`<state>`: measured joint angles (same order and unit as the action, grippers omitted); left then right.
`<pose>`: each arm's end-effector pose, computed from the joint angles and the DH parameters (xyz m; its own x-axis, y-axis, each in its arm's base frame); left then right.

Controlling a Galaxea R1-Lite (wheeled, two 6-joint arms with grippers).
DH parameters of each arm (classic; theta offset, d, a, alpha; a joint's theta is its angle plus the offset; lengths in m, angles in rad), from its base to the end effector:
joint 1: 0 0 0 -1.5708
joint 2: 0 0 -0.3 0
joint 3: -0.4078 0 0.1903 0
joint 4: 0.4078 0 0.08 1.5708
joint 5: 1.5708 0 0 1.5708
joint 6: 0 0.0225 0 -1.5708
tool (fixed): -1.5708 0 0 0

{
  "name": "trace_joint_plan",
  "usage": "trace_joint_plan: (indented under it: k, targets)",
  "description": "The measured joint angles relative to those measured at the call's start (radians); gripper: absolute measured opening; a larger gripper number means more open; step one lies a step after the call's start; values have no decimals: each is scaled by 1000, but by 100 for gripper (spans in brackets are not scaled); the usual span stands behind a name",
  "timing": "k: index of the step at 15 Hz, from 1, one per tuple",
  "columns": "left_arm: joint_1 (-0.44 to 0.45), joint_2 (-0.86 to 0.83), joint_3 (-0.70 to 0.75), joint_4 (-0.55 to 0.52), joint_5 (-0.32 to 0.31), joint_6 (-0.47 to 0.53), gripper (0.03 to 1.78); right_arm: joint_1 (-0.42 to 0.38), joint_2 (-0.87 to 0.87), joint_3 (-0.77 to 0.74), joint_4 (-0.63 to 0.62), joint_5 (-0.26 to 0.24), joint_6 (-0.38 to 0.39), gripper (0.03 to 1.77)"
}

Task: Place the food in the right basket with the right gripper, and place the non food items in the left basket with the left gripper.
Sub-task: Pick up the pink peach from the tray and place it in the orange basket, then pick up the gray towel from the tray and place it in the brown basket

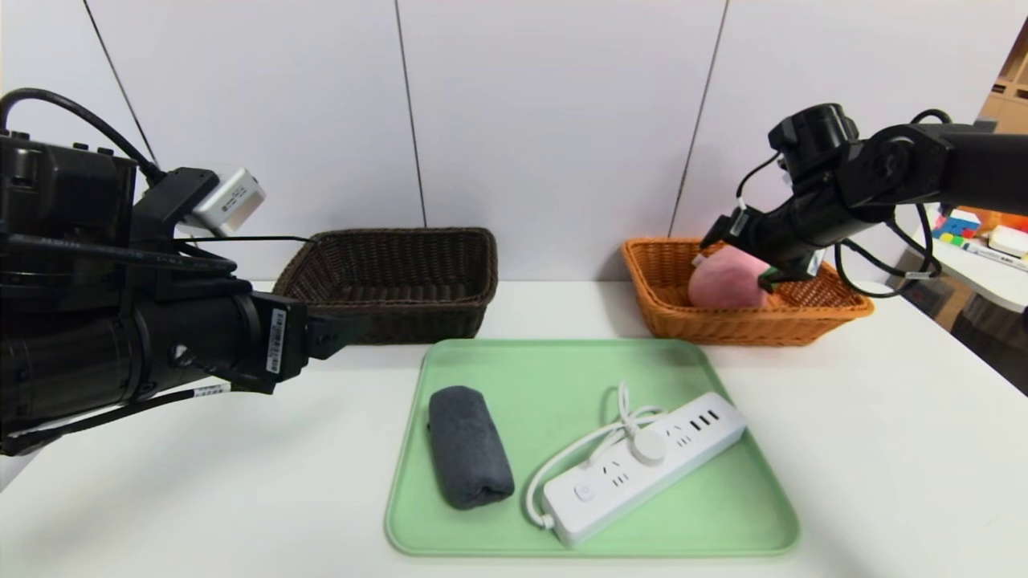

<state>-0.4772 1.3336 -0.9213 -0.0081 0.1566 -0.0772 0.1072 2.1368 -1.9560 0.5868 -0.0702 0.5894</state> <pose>0.1915 -0.0951 0.2505 0.8783 -0.2786 -0.3885 0.2984 0.9544 -0.0098 0.4178 0.0434 0.2249 0.7212 0.0071 -0.6927 0.3368 0.8703 0.3595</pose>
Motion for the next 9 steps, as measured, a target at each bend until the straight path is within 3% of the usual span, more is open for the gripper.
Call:
trace_joint_plan:
  k: [6, 9]
  targets:
    - [0, -1, -18, 26, 0, 0, 169, 69, -176, 0, 127, -51, -8, 167]
    - [-21, 2, -97, 123, 15, -16, 169, 143, -288, 0, 174, -97, 0, 169]
